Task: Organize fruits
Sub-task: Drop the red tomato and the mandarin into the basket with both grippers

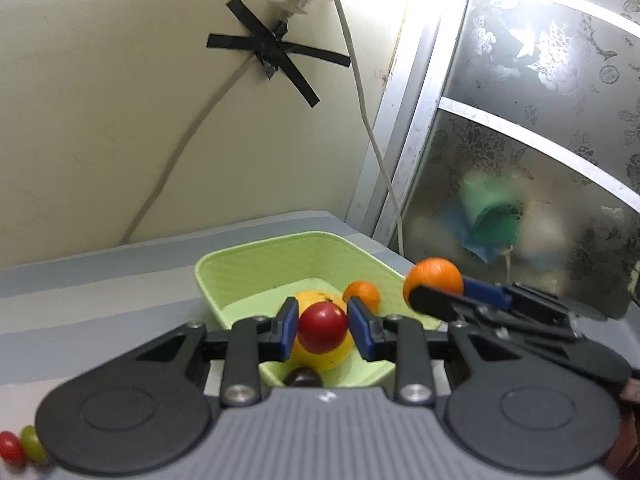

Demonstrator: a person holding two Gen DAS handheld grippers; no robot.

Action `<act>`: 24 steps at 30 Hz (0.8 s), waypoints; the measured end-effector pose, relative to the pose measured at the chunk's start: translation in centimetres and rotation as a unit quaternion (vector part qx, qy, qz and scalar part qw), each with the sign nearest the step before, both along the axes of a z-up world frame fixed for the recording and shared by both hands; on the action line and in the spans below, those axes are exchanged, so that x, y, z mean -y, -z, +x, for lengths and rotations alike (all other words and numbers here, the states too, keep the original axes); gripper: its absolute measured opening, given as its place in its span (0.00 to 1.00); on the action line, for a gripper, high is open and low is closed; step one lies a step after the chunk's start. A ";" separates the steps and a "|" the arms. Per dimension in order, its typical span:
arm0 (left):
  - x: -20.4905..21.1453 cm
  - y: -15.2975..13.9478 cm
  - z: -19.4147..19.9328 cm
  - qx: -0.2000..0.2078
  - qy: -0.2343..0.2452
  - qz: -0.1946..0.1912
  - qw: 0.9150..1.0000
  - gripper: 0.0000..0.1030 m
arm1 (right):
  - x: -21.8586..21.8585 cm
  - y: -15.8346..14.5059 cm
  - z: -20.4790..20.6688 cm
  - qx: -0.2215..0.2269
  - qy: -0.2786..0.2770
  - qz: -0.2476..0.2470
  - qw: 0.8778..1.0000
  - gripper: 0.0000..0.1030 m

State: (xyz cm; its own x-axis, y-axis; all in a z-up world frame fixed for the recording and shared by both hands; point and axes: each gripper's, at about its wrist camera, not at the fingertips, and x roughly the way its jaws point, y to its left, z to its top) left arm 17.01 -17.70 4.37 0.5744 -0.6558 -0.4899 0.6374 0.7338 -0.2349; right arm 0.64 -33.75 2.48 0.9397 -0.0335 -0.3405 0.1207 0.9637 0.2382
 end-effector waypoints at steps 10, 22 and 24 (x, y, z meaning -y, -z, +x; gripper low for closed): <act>1.8 1.9 -0.1 0.018 -0.006 0.021 1.000 0.32 | 0.5 2.6 1.8 -0.015 0.011 0.009 1.000 0.52; -1.1 -0.2 -2.5 0.046 -0.036 0.007 0.998 0.48 | -0.2 2.3 -1.0 0.050 0.052 0.006 0.997 0.61; -2.6 -0.8 -3.3 0.053 -0.045 -0.004 0.998 0.48 | 0.5 2.1 -1.5 0.059 0.057 0.009 0.997 0.61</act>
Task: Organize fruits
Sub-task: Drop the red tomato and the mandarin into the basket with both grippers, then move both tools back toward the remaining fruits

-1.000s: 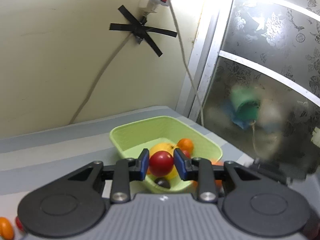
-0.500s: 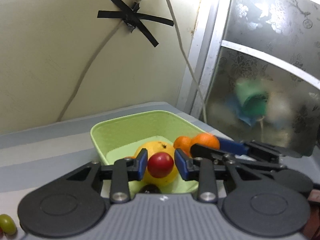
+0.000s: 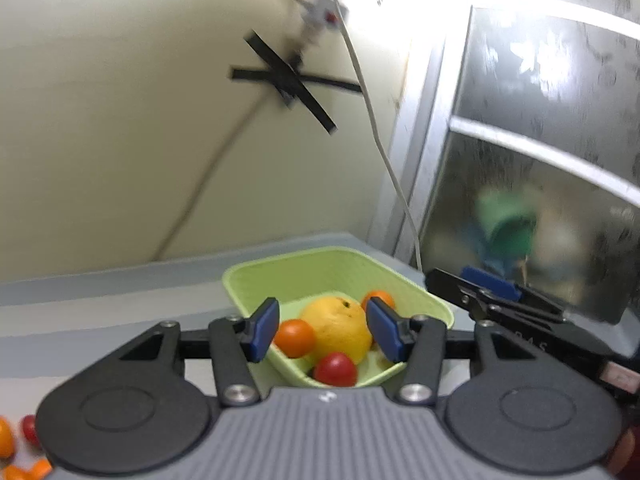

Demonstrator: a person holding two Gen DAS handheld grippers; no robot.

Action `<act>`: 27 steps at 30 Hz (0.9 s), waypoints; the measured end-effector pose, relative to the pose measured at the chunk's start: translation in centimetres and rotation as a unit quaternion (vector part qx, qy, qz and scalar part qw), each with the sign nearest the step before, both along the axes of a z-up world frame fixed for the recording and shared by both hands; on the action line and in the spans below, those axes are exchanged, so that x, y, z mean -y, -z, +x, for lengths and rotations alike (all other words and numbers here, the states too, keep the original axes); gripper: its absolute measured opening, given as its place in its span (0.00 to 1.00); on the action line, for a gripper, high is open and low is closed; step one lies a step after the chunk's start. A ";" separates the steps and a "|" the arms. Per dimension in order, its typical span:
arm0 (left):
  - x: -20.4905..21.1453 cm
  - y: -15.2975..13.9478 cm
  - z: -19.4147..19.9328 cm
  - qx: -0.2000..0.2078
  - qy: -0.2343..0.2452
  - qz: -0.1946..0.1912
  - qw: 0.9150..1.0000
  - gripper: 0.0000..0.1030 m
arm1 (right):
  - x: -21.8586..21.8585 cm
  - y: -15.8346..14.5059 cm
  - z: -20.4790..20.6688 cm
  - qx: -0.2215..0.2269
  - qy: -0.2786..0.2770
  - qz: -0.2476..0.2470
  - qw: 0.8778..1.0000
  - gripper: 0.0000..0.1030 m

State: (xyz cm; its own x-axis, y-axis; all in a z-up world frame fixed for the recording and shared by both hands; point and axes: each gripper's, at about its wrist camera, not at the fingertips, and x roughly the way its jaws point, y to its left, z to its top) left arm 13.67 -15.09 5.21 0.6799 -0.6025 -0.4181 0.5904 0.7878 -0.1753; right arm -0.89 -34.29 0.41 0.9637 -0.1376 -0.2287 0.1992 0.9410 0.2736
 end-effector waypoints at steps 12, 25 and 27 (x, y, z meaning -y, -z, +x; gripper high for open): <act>-10.0 0.3 -5.5 0.039 -0.089 0.015 0.995 0.52 | -2.0 -0.1 -1.9 0.009 -0.001 0.011 1.000 0.61; -15.8 3.1 -6.2 0.014 -0.157 0.000 0.988 0.52 | -10.9 0.0 -1.1 -0.033 -0.119 0.020 0.992 0.61; -16.7 3.0 -6.1 0.012 -0.165 -0.009 0.986 0.52 | -12.6 0.0 -0.3 -0.040 -0.143 0.013 0.989 0.61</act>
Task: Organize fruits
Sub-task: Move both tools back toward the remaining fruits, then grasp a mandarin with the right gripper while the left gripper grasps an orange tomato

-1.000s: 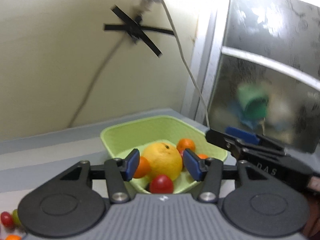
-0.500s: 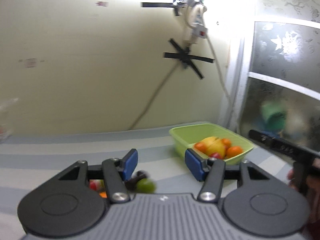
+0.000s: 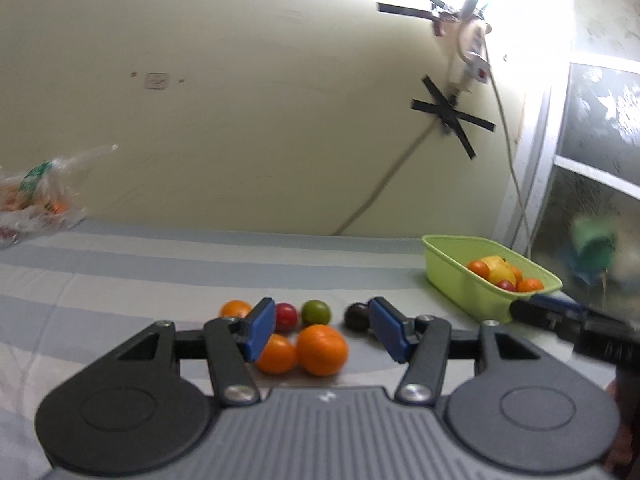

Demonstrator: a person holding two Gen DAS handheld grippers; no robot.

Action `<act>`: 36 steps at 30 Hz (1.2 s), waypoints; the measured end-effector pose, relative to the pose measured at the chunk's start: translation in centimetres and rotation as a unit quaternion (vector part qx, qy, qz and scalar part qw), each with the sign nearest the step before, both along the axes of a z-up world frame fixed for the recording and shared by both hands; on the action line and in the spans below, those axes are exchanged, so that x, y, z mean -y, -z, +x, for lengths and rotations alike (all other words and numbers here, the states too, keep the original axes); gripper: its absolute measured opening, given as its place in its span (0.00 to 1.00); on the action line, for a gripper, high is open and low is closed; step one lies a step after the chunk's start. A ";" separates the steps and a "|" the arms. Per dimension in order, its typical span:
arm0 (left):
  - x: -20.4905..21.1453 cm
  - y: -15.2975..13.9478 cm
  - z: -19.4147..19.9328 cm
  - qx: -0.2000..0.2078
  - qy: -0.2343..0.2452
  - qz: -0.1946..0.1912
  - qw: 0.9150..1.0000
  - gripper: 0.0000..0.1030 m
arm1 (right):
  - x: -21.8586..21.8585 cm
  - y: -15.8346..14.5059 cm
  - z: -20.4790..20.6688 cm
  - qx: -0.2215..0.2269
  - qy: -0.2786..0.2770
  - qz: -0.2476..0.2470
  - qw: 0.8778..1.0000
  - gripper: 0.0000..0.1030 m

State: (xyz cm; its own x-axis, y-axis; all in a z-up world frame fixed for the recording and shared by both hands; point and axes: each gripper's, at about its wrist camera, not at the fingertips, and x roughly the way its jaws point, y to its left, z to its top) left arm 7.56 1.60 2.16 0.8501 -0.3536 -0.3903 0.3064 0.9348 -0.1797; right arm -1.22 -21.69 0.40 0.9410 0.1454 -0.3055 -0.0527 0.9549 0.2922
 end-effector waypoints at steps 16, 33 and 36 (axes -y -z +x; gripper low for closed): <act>-8.3 1.8 2.8 -0.074 -0.082 -0.124 0.986 0.50 | -8.1 0.0 4.9 -0.056 -0.131 -0.077 0.987 0.55; -7.8 3.2 3.7 -0.124 0.009 -0.175 0.977 0.49 | -12.8 0.7 9.6 -0.093 -0.202 -0.182 0.958 0.39; -7.5 3.4 4.0 -0.131 0.022 -0.178 0.975 0.49 | -11.8 0.6 8.4 -0.091 -0.188 -0.178 0.962 0.38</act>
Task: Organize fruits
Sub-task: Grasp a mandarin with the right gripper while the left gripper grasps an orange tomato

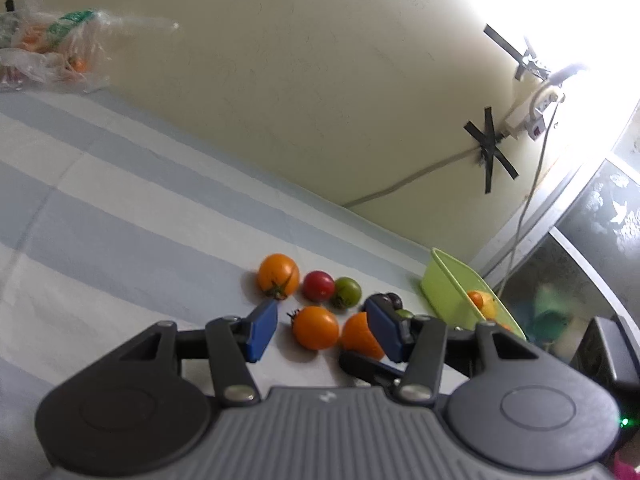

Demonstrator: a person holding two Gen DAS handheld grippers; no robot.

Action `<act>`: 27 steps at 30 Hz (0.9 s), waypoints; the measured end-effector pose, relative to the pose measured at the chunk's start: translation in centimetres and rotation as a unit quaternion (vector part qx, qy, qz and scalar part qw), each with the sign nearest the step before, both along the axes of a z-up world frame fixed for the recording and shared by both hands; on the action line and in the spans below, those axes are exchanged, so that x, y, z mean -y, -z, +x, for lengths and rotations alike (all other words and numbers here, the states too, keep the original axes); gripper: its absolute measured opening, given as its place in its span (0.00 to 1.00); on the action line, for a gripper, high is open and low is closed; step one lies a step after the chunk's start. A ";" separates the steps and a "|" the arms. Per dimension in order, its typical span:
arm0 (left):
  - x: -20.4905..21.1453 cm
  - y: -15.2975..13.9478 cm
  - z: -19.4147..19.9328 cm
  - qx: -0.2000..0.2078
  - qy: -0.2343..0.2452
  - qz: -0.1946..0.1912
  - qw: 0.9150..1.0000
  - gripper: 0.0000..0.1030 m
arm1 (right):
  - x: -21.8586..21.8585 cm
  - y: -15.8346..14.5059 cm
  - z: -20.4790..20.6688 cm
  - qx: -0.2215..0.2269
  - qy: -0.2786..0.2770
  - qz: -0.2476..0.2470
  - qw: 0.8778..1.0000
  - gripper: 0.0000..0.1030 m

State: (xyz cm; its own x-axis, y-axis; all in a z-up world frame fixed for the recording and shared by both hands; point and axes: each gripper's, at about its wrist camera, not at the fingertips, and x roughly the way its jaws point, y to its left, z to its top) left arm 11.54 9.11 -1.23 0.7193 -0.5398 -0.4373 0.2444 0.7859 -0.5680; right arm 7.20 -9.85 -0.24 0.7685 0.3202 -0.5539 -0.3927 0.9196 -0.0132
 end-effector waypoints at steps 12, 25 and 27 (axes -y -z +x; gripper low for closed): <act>5.8 0.2 1.0 -0.002 -0.021 0.149 0.989 0.49 | 3.4 -0.5 -5.1 -0.001 0.031 0.058 0.998 0.38; 7.8 -0.1 -0.2 0.009 -0.002 0.157 0.988 0.30 | 5.3 -0.5 -5.1 -0.008 0.059 0.109 0.992 0.38; 8.6 -0.4 -1.0 0.017 0.021 0.152 0.988 0.30 | 5.8 -0.4 -5.6 -0.007 0.066 0.113 0.991 0.38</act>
